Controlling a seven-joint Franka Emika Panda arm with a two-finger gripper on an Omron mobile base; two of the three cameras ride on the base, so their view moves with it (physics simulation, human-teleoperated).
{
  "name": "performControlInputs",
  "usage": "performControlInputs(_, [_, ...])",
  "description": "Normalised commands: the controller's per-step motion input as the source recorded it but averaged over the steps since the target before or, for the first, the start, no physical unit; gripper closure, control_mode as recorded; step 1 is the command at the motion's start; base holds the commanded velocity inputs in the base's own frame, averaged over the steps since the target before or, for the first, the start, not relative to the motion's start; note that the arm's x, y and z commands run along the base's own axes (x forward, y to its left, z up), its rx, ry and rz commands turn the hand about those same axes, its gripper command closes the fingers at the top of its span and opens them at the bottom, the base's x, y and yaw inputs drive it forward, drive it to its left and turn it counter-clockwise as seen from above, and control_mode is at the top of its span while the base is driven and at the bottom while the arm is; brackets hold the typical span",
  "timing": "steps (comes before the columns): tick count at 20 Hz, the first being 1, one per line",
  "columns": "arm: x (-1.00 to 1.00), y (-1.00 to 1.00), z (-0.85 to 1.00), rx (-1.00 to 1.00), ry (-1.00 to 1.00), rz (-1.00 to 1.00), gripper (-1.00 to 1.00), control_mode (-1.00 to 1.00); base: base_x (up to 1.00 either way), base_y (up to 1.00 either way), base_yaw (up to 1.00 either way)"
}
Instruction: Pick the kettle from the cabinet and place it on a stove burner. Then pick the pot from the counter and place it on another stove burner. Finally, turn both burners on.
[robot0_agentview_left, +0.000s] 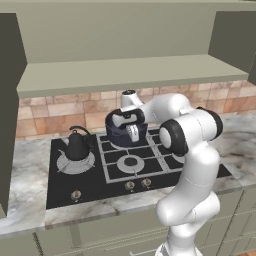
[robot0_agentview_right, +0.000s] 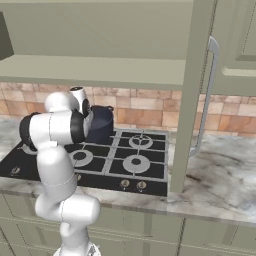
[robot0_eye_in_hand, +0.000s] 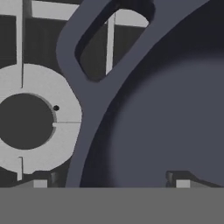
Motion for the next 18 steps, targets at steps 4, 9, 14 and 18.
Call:
performControlInputs(4, [-0.08,0.0,-0.06,0.0,-0.04,0.01,-1.0,-1.0,0.0,0.0,0.0])
performControlInputs(9, [-0.06,0.0,0.0,0.0,-0.07,0.01,-1.0,-1.0,0.0,0.0,0.0])
performControlInputs(14, [-0.09,0.0,0.0,0.0,-0.11,0.01,-1.0,-1.0,0.0,0.0,0.0])
performControlInputs(18, [-0.1,0.0,0.0,0.0,-0.1,0.01,-1.0,-1.0,0.0,0.0,0.0])
